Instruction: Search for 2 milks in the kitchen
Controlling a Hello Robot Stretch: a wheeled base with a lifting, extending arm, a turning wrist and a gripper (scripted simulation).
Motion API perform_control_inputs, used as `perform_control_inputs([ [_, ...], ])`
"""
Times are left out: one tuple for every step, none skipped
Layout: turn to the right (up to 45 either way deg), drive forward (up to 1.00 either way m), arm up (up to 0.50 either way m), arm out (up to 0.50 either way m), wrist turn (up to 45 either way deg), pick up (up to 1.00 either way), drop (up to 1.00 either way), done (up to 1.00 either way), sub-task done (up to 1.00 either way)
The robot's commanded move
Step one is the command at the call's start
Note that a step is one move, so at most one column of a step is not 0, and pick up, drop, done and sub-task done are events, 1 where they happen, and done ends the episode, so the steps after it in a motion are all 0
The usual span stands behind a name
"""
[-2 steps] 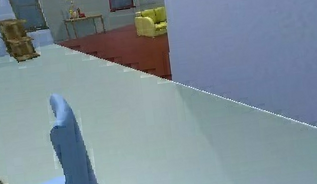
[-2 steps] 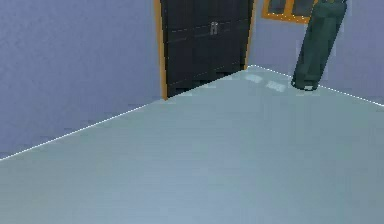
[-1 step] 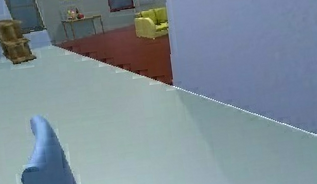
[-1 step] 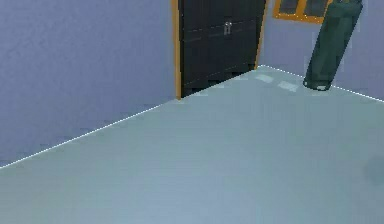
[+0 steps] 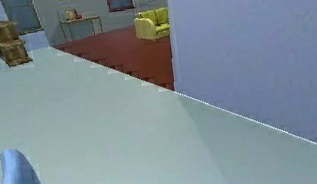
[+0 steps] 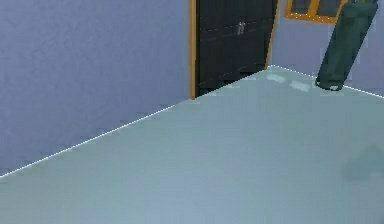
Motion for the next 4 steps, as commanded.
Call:
perform_control_inputs([
  [45.0, 0.0, 0.0, 0.0, 0.0, 0.0, 0.0, 0.0, 0.0],
  [42.0, 0.0, 0.0, 0.0, 0.0, 0.0, 0.0, 0.0, 0.0],
  [0.0, 0.3, 0.0, 0.0, 0.0, 0.0, 0.0, 0.0, 0.0],
  [-45.0, 0.0, 0.0, 0.0, 0.0, 0.0, 0.0, 0.0, 0.0],
])
